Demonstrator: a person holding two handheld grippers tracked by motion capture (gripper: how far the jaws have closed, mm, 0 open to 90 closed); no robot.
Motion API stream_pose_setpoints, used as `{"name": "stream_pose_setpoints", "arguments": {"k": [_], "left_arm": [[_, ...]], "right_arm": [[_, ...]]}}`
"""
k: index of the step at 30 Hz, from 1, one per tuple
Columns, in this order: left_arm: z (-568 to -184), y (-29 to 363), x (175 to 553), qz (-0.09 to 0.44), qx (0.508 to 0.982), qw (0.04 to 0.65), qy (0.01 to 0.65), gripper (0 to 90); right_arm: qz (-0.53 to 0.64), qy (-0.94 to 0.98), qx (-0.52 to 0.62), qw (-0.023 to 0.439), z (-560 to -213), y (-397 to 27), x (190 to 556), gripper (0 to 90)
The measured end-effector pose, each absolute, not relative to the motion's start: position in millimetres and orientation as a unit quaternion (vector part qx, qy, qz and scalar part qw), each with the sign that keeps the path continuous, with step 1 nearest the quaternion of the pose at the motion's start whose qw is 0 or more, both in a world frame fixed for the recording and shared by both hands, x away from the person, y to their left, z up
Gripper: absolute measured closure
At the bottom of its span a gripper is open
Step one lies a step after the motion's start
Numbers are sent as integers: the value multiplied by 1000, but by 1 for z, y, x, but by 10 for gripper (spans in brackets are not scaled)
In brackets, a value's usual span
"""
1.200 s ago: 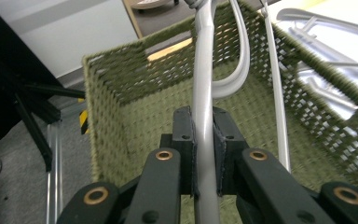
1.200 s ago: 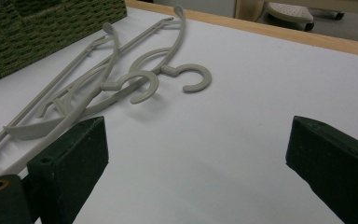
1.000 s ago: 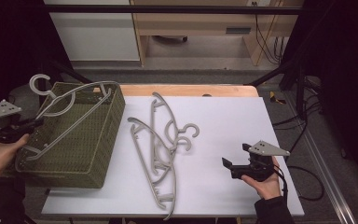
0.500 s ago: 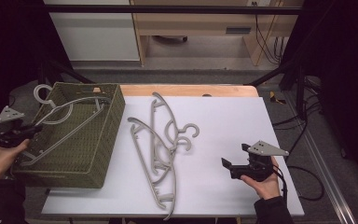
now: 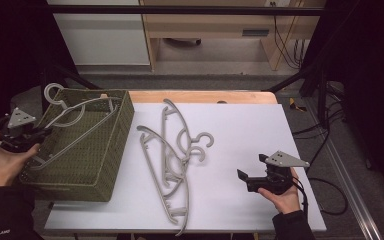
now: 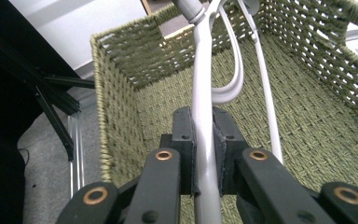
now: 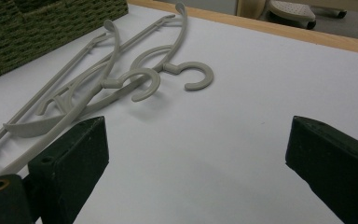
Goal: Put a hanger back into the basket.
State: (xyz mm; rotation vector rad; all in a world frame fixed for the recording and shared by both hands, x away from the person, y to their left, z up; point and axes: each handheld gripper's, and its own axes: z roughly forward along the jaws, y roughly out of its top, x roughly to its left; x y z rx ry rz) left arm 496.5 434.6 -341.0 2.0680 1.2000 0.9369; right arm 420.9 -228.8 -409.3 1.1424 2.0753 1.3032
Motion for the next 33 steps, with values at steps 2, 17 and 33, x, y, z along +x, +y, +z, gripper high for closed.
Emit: {"name": "stream_pose_setpoints", "arguments": {"k": [2,17,33], "left_arm": [[-347,435,498,350,771,282,451,812],[-364,435,508,325,773,222,498,798],[-368,437,511,351,776,197,486,795]], "right_arm": [[471,749,413,217,-409,-229,421,61],[472,750,411,216,-408,-227,420,63],[472,752,407,215,-409,-224,420,63]]}}
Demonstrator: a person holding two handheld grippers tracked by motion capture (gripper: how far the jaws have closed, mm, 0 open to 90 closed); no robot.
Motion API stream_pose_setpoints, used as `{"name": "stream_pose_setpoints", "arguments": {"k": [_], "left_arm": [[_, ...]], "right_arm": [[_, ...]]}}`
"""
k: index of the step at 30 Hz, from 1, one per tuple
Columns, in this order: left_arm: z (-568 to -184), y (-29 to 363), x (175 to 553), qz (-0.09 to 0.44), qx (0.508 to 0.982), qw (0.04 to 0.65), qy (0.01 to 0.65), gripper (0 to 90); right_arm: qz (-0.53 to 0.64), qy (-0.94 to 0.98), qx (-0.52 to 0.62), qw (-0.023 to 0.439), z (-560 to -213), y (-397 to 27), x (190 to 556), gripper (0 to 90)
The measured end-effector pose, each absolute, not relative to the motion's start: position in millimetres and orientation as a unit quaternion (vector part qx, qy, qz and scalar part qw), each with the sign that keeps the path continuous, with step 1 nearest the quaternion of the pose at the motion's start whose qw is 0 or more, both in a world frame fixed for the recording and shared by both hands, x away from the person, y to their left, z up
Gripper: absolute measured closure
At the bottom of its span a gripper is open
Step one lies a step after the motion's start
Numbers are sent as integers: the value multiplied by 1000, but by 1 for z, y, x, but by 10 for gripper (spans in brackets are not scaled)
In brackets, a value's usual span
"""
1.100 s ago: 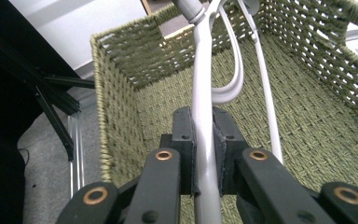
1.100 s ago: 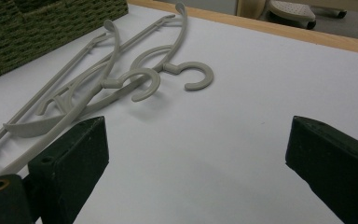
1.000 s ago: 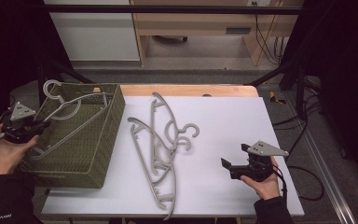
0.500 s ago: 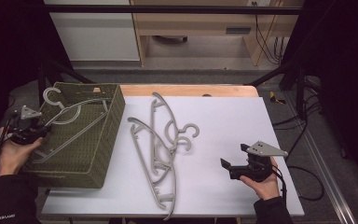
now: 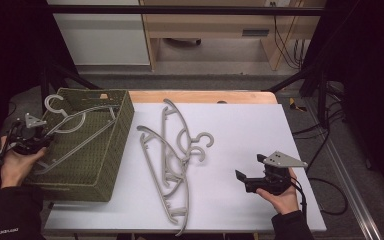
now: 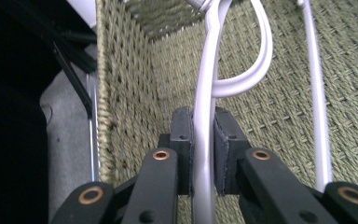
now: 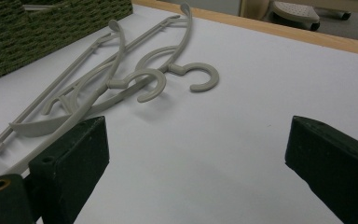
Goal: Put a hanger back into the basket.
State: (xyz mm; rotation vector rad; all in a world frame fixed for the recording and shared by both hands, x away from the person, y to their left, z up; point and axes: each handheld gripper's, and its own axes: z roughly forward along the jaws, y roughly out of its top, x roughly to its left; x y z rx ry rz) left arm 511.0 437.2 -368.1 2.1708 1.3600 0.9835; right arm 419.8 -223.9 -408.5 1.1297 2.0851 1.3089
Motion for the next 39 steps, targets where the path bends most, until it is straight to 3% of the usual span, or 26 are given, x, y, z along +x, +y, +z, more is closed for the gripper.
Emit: {"name": "stream_pose_setpoints", "arguments": {"k": [4,11,15,22,27,39], "left_arm": [[-368,440,511,355,776,206,478,788],[-383,447,513,311,782,182,508,767],[-376,450,507,316,770,208,514,726],[-350,441,486,311,746,301,506,600],[-337,424,471,294,733,376,484,459],[-339,358,430,273,712,492,420,209]], "right_arm": [[471,753,406,215,-409,-224,420,63],[473,752,407,214,-408,-224,420,64],[471,754,404,214,-409,-222,420,63],[478,751,402,213,-404,-215,417,66],[483,752,397,210,-401,-209,416,71],[494,748,394,204,-391,-191,412,77]]}}
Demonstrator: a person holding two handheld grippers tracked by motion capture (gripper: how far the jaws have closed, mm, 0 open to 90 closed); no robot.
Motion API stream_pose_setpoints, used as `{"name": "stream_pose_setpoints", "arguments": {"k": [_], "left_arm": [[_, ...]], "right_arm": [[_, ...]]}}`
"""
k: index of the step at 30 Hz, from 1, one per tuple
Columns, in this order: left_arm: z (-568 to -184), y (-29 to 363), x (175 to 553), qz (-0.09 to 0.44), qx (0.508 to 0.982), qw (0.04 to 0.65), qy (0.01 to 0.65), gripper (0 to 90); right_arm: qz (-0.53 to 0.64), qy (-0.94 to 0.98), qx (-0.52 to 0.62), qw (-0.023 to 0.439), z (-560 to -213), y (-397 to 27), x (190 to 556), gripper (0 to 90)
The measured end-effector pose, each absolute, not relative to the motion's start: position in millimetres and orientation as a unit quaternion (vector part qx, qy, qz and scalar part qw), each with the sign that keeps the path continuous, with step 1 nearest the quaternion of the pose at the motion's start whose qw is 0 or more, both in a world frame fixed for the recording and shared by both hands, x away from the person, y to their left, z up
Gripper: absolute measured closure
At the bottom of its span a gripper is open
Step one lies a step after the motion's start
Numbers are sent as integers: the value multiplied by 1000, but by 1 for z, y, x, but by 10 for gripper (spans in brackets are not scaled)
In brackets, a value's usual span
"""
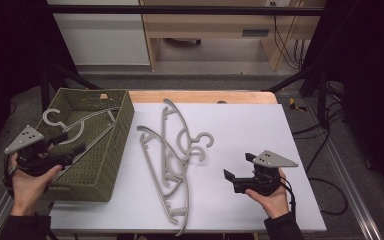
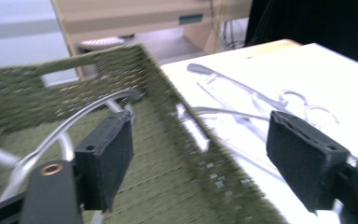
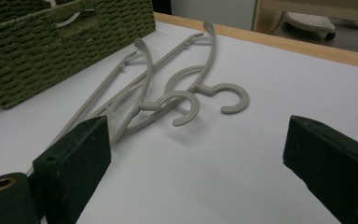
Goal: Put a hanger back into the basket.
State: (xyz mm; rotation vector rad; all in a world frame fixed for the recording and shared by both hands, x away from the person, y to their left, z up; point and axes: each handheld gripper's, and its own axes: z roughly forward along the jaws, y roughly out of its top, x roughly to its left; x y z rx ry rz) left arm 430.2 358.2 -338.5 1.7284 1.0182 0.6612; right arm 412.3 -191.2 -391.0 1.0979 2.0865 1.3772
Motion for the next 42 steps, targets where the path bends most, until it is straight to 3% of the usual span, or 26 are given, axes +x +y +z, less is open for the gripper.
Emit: {"name": "stream_pose_setpoints", "arguments": {"k": [12,29,42], "left_arm": [[-355,326,404,254,726,512,383,128],[-362,314,399,254,739,505,368,104],[-364,314,401,255,742,500,367,94]], "right_arm": [[487,755,395,192,-392,-168,412,73],[469,777,387,163,-405,-129,413,76],[412,806,405,130,-430,-83,424,150]]}}
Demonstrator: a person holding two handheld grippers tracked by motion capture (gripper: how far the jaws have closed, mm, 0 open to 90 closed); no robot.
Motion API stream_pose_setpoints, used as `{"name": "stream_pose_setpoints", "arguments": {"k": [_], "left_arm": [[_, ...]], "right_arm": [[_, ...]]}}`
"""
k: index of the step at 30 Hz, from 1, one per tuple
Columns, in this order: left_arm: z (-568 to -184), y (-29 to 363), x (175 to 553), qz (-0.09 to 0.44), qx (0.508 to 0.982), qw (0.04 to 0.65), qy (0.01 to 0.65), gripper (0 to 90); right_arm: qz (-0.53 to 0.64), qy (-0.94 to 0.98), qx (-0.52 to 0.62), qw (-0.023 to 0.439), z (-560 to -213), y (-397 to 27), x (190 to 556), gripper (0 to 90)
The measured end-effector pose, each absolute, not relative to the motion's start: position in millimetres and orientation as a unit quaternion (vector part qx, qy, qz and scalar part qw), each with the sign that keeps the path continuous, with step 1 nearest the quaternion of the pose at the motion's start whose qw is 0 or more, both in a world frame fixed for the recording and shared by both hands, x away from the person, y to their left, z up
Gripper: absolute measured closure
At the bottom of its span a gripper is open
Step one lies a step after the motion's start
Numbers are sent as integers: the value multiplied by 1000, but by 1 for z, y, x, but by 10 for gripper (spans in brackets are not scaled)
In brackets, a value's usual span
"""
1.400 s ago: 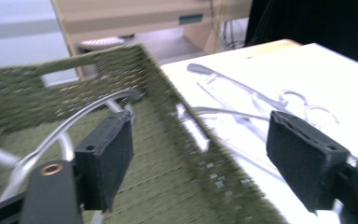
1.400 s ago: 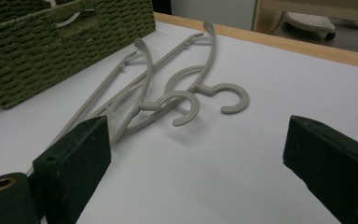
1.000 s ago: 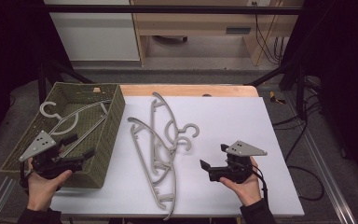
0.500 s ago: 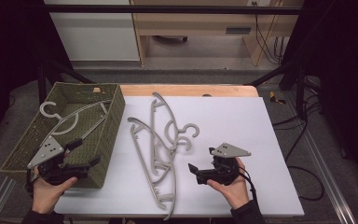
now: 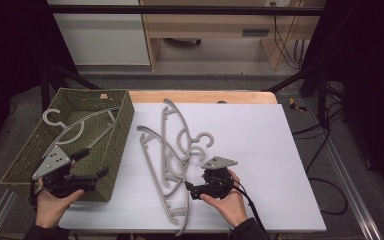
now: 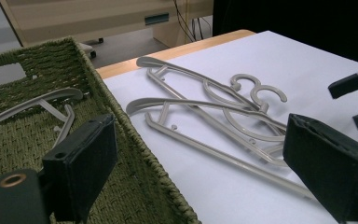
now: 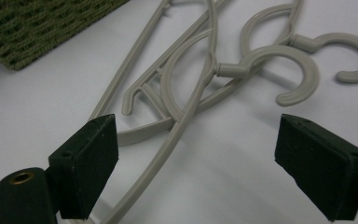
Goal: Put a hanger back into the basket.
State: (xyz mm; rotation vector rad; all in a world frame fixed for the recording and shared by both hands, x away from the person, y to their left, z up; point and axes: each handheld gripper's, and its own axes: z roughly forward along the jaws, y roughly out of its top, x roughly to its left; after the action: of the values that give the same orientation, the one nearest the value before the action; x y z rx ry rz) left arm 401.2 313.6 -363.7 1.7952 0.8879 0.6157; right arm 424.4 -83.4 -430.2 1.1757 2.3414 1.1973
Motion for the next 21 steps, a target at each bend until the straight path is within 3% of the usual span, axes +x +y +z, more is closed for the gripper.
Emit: {"name": "stream_pose_setpoints", "arguments": {"k": [21], "left_arm": [[-365,312,403,250,746,495,368,96]], "right_arm": [[343,832,430,68,-470,-49,440,535]]}}
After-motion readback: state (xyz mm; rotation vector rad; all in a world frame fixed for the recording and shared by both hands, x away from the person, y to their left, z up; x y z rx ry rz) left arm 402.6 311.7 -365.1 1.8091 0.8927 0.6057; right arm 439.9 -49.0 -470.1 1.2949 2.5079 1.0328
